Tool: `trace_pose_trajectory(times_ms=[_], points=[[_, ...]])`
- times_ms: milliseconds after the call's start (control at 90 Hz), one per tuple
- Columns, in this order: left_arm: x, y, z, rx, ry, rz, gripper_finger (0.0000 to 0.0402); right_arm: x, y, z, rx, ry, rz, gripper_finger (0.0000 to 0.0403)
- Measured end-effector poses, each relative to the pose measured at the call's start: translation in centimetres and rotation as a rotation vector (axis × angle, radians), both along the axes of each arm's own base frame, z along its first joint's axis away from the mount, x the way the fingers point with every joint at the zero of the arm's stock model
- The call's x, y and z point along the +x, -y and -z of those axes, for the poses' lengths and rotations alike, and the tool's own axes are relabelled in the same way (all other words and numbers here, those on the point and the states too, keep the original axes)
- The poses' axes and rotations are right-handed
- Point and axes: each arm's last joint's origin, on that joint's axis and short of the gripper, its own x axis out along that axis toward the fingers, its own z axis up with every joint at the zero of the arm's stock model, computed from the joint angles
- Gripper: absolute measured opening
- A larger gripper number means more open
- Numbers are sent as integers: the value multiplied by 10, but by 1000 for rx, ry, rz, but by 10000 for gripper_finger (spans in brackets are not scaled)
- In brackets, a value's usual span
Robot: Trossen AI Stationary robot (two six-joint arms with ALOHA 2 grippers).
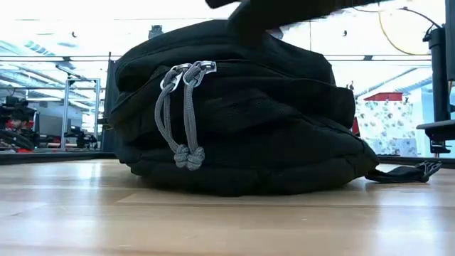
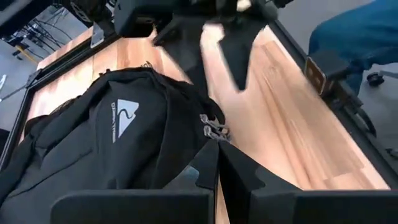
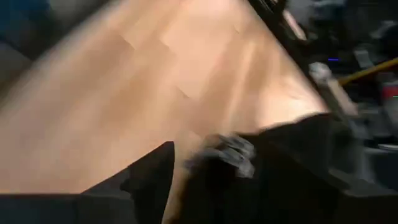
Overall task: Unpack backpack
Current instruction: Open the black backpack
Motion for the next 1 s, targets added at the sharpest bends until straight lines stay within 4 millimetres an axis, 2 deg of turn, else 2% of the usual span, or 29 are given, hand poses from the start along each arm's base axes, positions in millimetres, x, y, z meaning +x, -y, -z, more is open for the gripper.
trace_pose_trajectory(times_ms=[78, 222, 400, 756, 889, 1000], points=[[0, 0, 0, 2, 2, -3, 0, 7, -1, 8, -37, -16, -5, 255], [0, -1, 0, 9, 10, -11, 0, 17, 9, 35, -145, -53, 42, 252], [0, -1, 0, 9, 10, -12, 0, 21, 18, 46, -281, -55, 93, 224], [3, -3, -1, 21, 37, -45, 0, 31, 33, 46, -370, -77, 109, 161], [4, -4, -2, 24, 44, -53, 0, 37, 43, 46, -305, -53, 175, 144], [4, -3, -1, 25, 44, -53, 0, 40, 48, 45, -244, -23, 231, 100]])
